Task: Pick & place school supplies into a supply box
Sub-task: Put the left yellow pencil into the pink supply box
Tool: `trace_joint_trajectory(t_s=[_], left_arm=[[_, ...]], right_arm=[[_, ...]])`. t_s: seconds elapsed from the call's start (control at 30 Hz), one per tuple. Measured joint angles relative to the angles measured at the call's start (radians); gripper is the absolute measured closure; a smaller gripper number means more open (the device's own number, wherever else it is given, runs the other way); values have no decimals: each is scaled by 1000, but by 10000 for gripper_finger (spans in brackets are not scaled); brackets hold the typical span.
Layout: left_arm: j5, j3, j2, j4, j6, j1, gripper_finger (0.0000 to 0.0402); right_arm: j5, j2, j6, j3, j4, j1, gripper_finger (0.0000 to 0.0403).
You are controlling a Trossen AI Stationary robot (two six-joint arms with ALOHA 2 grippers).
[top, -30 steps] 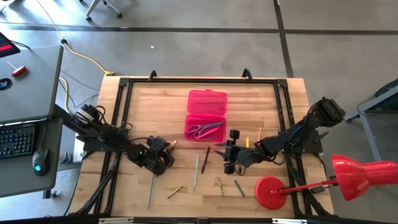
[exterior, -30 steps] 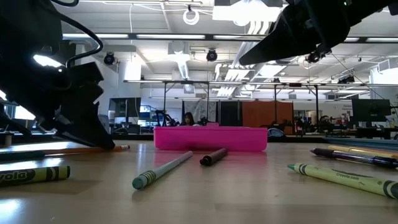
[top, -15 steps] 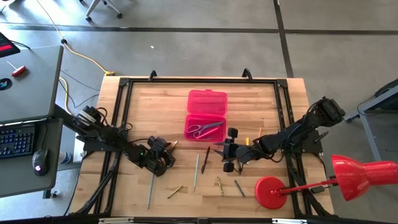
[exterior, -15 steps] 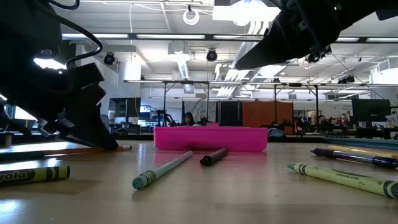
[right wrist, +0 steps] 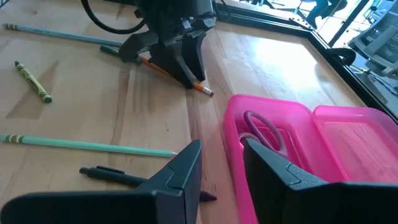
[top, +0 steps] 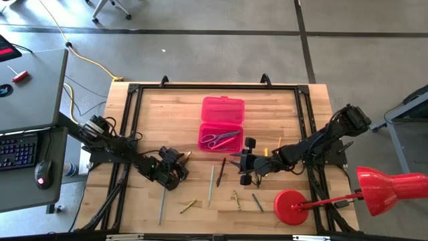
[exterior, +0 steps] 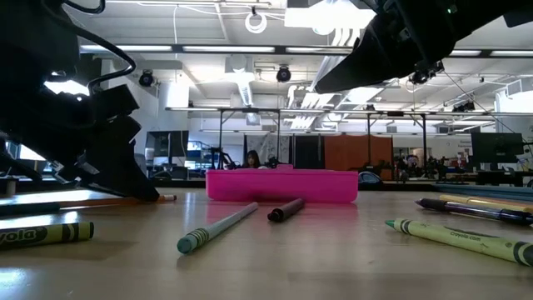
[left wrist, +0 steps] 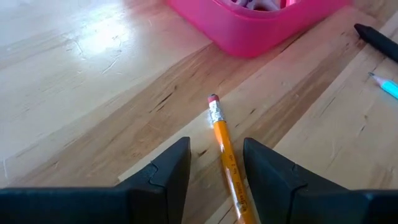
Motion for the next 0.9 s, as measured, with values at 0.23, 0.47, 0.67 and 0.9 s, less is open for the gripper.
trace_joint_trajectory(t_s=[0.23,0.47,0.67,0.9], left_arm=[[-116,4,142,31,-120,-5,218],[-164,2,172,63,-145,-4,231],[-166,-2,172,53,-158,-2,307],[-178,-4,158,63,-190,0,372]], right_arm=[[6,0,-15,0,0,-1,305],[4,0,-2,0,1,-27,305],[0,0,8,0,1,-39,305],[-1,0,25,0,1,-39,305]])
